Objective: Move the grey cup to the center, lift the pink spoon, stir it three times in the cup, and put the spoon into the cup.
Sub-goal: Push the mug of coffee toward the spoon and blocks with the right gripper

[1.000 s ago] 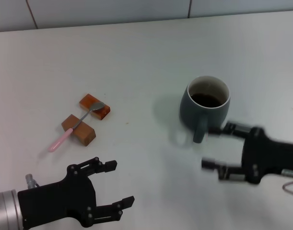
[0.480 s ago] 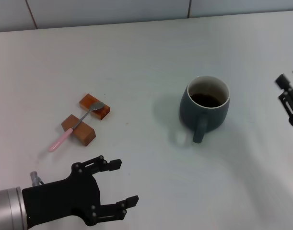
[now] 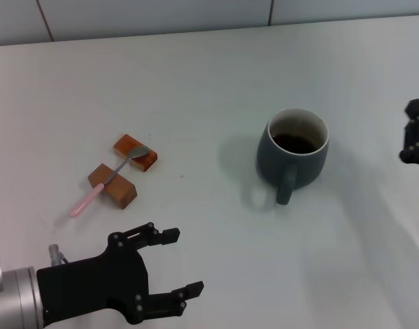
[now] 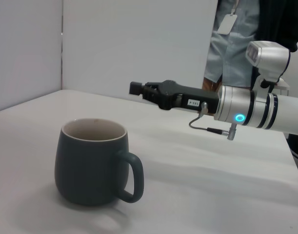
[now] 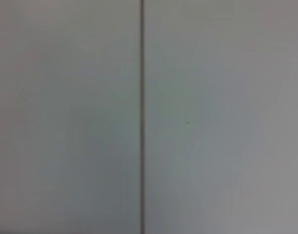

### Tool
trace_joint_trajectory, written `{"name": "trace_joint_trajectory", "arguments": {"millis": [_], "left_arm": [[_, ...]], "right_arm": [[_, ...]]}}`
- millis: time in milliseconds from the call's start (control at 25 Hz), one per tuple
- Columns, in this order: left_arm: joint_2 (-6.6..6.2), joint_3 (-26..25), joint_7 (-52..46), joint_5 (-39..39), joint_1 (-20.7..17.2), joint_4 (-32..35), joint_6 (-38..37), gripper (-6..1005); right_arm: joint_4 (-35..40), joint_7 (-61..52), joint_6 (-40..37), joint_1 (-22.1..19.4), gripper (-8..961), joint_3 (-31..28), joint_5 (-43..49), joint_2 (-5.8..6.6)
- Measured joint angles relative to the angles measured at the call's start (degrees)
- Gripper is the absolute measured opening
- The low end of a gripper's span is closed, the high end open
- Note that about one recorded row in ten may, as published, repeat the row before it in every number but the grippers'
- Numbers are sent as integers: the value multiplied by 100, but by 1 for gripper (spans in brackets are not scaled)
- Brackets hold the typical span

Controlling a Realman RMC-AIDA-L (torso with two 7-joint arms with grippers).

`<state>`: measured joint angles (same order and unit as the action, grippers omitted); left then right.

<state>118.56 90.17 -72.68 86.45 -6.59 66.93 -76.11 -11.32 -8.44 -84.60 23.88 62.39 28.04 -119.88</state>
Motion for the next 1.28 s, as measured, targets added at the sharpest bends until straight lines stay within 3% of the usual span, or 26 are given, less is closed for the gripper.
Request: {"name": "trace_joint_trajectory", "arguments": {"millis": [160, 560, 720, 840, 1280], "left_arm": [[0, 2, 0, -8, 0, 9, -1, 825], [9, 61, -1, -24, 34, 22, 12, 820], [9, 68, -15, -25, 43, 22, 23, 818], [9, 71, -29, -25, 55, 18, 26, 817], [9, 70, -58, -24, 96, 4, 34, 811]], "right_arm": [[18, -1, 203, 88, 14, -1, 307, 0], [-108, -11, 862, 500, 8, -317, 1126, 0], [-199, -13, 1029, 631, 8, -821, 1751, 0], [-300, -12, 1377, 808, 7, -1516, 2558, 0], [-513, 23, 1722, 1089, 8, -2665, 3917, 0]]}}
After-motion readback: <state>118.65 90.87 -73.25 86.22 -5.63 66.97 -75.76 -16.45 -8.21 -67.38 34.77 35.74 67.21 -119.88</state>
